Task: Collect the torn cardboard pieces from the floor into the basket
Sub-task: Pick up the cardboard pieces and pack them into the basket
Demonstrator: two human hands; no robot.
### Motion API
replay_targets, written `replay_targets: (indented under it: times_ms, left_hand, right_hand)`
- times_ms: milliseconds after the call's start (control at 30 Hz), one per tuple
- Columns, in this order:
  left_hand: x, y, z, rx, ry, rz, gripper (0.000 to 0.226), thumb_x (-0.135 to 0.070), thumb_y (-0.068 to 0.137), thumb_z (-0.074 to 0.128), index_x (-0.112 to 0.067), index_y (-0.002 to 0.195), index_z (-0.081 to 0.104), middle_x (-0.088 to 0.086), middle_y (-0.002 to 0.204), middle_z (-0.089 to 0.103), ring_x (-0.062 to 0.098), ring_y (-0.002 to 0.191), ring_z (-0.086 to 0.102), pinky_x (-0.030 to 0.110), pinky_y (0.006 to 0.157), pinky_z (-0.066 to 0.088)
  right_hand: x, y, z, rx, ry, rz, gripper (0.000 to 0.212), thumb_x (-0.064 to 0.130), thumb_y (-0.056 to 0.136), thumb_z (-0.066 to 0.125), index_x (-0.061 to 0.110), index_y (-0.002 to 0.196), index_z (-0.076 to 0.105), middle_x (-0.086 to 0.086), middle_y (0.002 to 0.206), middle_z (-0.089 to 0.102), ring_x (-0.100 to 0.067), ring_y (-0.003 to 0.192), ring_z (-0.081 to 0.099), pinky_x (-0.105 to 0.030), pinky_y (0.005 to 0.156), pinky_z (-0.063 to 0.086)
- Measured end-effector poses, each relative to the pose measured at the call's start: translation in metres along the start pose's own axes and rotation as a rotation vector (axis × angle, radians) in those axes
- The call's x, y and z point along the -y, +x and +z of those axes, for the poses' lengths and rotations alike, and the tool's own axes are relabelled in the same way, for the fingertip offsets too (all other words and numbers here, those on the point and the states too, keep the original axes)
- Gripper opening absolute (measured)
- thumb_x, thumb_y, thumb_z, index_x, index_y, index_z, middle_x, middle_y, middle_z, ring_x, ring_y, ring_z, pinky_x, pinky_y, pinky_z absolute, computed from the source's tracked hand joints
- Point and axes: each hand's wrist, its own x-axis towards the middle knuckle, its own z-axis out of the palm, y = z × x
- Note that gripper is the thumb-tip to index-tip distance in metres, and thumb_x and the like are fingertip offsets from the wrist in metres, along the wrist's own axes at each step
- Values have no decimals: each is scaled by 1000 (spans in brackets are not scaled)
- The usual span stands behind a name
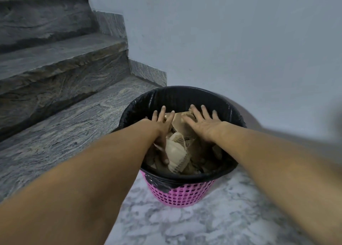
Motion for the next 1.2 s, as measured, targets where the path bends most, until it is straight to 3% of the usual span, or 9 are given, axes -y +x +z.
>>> replay_targets:
  times_ms: [100, 267, 367, 533, 733, 933, 1000, 1100, 1200]
  left_hand:
    - [0, 11, 8, 71, -21, 3, 166, -54, 40, 93, -36, 137, -41, 6, 143, -52, 34, 142, -30, 59, 117, 5]
    - [-2, 14, 18, 141, -80, -50, 161, -51, 43, 93, -41, 138, -38, 11, 153, -36, 37, 146, -18, 57, 118, 12]
    - [-4, 14, 20, 151, -93, -46, 158, -50, 47, 92, -42, 139, -36, 12, 154, -34, 37, 146, -17, 56, 117, 13]
    - [-3, 23, 23, 191, -97, -55, 158, -49, 47, 92, -41, 140, -35, 14, 154, -33, 39, 146, -15, 57, 117, 15]
    - [-2, 29, 32, 198, -86, -67, 164, -51, 42, 93, -40, 137, -41, 19, 152, -36, 40, 144, -22, 58, 118, 8]
    - [-5, -11, 23, 79, -9, -113, 152, -60, 56, 83, -11, 147, -28, 26, 156, -18, 46, 145, -10, 61, 115, 3]
    - [1, -33, 14, 49, -22, -131, 125, -57, 77, 69, -6, 149, -21, 23, 158, -14, 43, 146, -9, 59, 117, 1]
    - [14, -68, -5, -87, 56, -121, 99, -52, 91, 50, -2, 151, -9, 21, 160, -8, 40, 147, -11, 58, 117, -2]
    - [23, -97, -14, -163, 13, -220, 88, -33, 92, 48, -2, 152, -8, 21, 158, -16, 41, 145, -16, 59, 117, -3]
  right_hand:
    - [-4, -1, 1, 126, 160, -23, 102, 3, 93, 58, 49, 150, -13, 3, 159, -32, -35, 151, -7, -56, 118, 8]
    - [3, 12, 11, 211, 297, -57, 73, 53, 98, 34, 40, 154, -12, 3, 163, -19, -27, 152, -7, -52, 121, 0]
    - [4, 19, 17, 238, 314, -45, 72, 53, 98, 29, 40, 153, -15, 2, 163, -20, -28, 152, -10, -53, 121, 1]
    - [8, 17, 15, 281, 209, -118, 90, 38, 98, 49, 27, 154, -20, -4, 162, -24, -33, 151, -8, -48, 122, 5]
    - [8, 22, 15, 309, 122, -184, 109, 31, 90, 65, 15, 153, -23, -12, 160, -29, -42, 148, -14, -55, 121, 9]
    - [-6, 1, 9, 178, 156, -172, 131, 51, 67, 81, 22, 153, -14, -4, 162, -19, -44, 148, -3, -63, 113, 25]
    - [-16, -15, -11, 122, 207, -189, 118, 58, 72, 73, 25, 154, -4, -1, 163, -10, -37, 149, 11, -58, 111, 32]
    - [-35, -37, -44, -21, 304, -193, 71, 36, 82, 70, 23, 143, 34, -4, 153, 32, -28, 125, 50, -44, 95, 50]
    - [-50, -58, -63, -202, 283, -89, 43, 16, 85, 63, 11, 126, 54, -11, 140, 49, -31, 126, 48, -43, 99, 47]
